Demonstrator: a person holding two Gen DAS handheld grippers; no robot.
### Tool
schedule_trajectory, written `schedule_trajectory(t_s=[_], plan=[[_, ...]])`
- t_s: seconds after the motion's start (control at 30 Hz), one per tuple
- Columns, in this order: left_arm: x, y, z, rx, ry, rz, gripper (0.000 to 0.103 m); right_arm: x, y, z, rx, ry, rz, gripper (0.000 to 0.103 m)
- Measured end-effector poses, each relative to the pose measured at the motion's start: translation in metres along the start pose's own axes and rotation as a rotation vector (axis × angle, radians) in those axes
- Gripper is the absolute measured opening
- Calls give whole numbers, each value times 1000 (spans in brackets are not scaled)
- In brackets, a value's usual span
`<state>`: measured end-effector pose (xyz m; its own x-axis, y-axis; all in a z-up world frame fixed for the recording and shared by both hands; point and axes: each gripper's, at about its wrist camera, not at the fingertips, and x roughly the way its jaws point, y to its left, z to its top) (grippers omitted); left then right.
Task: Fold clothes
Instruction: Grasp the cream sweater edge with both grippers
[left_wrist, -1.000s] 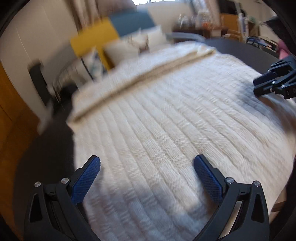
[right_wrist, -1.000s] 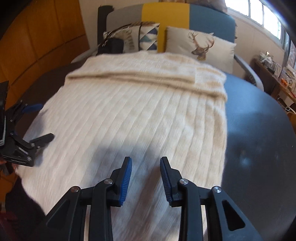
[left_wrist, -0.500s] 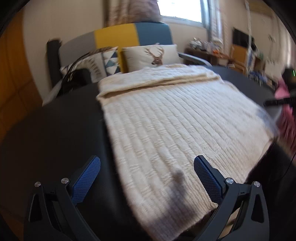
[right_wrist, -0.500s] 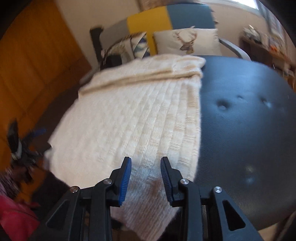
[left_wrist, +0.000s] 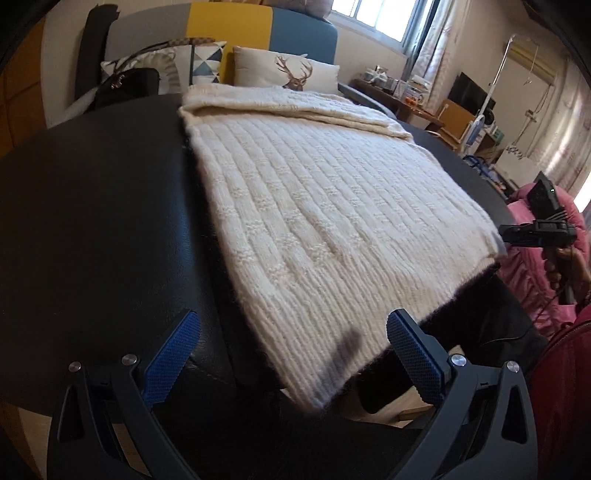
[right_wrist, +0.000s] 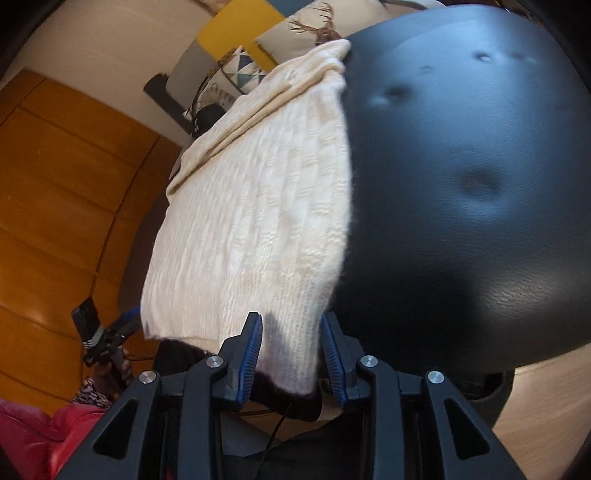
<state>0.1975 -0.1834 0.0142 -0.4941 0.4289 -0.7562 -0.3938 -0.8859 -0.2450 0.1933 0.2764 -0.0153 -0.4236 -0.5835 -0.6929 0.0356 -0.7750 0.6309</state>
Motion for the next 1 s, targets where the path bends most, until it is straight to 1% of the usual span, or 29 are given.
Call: schedule_trajectory(t_s=[0.1,0.13,0.2,0.23,0.33,0.47,0.57,0.6,0.63,0.67,0.73,0.8,0.87,0.93,1.0], plan=[[0,2,-2,-31,25,-96,103,5,7,-2,-19,-9,-6,35],[3,1,-4,-35,32,-102,103,7,9,-2,-22,-12,-4,35],[4,-1,-4,-24,11,-94,103,9,8,-3,-17,-23,11,35],[5,0,-4,-36,4,-99,103,9,8,-4,-14,-29,19,35],[2,11,-2,-147,-30,-143,103,12,8,-5,2,-48,34,35],[4,9,4,-177,-19,-120,103,14,9,-6,24,-73,53,35],[7,-6,5,-108,-6,-42,100,17,11,-8,22,-87,58,36],[5,-7,4,-95,-13,-23,96,17,15,-8,-4,-87,50,37],[4,-8,3,-83,-21,-4,88,19,17,-9,-18,-84,54,37],[2,-6,3,-89,-31,9,84,21,17,-9,-25,-80,66,37],[-2,2,1,-118,-42,12,71,24,17,-10,-27,-73,90,37],[-4,6,2,-130,-41,11,67,26,18,-10,-38,-65,94,37],[-5,4,2,-121,-39,10,66,27,21,-9,-53,-62,85,37],[-9,0,1,-102,-51,-17,66,29,25,-9,-69,-63,79,36],[-7,-3,3,-91,-54,-36,66,33,24,-10,-62,-56,104,35]])
